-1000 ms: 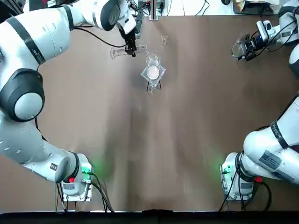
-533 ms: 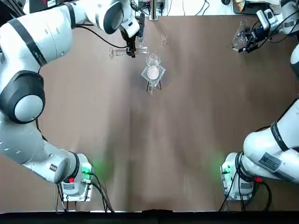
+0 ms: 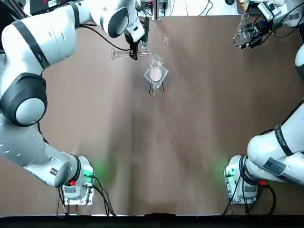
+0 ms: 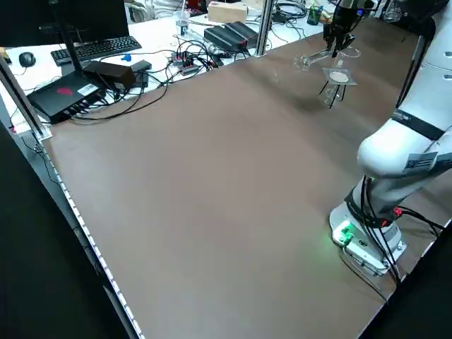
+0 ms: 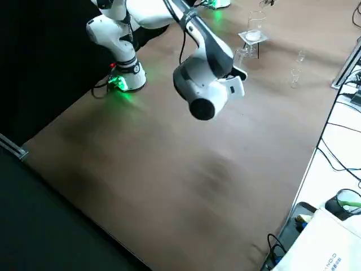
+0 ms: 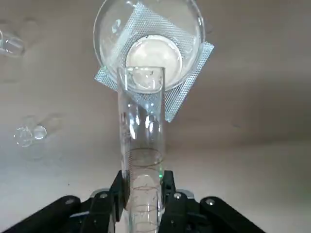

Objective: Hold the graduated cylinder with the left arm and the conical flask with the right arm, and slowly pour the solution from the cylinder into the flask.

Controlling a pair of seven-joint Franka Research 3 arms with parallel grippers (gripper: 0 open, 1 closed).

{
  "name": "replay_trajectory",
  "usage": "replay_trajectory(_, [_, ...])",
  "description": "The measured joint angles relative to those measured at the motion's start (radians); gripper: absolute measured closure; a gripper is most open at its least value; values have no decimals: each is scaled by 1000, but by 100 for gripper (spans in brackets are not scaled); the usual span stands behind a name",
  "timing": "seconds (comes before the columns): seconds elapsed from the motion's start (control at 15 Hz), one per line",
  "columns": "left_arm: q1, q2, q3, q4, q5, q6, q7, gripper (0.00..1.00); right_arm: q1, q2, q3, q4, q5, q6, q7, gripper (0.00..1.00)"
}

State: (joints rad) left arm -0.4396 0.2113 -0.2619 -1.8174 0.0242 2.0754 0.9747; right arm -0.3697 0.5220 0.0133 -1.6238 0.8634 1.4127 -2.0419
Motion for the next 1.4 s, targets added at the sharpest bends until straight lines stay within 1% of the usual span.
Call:
replay_trajectory(0.47, [-30,0,1,14,46,-1,-31,66,68,-55,3,0,1,-1,109,4])
replay_trajectory(0.87, [-53,10,1,20,112,-12,-57,66,119,-98,4,0,5,1,192,4])
replay_trajectory(1.0, [-61,28,1,44,131,-23,-69,66,147,-130,4,0,5,7,227,4])
replay_trajectory(1.2, [-76,39,4,57,147,-33,-70,66,164,-161,4,0,3,13,239,4])
replay_trajectory(1.4, [-90,45,6,63,166,-38,-76,66,167,-173,3,-2,-3,13,240,4])
